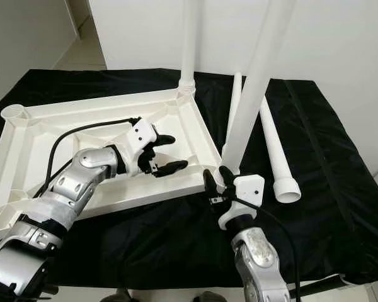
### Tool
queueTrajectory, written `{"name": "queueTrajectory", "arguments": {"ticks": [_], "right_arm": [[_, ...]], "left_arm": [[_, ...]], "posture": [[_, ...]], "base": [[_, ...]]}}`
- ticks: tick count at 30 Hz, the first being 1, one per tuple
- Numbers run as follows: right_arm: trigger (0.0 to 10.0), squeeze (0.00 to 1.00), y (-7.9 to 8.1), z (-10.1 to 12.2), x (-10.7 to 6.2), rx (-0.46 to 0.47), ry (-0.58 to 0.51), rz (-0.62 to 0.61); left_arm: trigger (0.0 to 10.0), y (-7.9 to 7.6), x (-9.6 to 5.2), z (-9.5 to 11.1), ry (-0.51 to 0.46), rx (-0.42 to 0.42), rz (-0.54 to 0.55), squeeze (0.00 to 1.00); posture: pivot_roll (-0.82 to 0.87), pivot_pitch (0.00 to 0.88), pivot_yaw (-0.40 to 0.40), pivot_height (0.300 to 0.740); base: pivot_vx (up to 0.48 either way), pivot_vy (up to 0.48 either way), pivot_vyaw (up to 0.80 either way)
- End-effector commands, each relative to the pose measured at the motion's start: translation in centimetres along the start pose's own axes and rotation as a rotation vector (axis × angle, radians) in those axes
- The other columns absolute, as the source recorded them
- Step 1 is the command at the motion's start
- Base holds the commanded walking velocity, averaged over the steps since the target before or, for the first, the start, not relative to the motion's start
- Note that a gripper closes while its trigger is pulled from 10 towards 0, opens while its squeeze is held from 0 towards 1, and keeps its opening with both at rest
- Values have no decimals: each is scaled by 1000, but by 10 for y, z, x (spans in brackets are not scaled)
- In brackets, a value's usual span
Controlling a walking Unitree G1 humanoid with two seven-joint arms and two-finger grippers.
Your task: Building children table
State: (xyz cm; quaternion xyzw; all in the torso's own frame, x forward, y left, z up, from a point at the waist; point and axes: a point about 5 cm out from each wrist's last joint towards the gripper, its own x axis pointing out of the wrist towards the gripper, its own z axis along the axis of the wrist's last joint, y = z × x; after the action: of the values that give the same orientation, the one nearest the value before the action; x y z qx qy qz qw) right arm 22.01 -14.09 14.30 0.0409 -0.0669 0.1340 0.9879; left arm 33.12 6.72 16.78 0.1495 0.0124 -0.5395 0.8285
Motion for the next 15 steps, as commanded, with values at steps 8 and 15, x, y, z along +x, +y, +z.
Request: {"name": "queueTrajectory", "arguments": {"ticks": [8,15], "right_arm": [[10000,0,-11,2,2,-2,1,-29],[10000,0,-10,1,0,6,8,-31]], "left_arm": [[10000,9,-3,-29,233,-124,40,0],[10000,16,-15,-34,305,-161,50,0]], "posture": [[-66,0,35,740],[-65,0,36,740]], "base": [[0,0,0],[0,0,0]]}}
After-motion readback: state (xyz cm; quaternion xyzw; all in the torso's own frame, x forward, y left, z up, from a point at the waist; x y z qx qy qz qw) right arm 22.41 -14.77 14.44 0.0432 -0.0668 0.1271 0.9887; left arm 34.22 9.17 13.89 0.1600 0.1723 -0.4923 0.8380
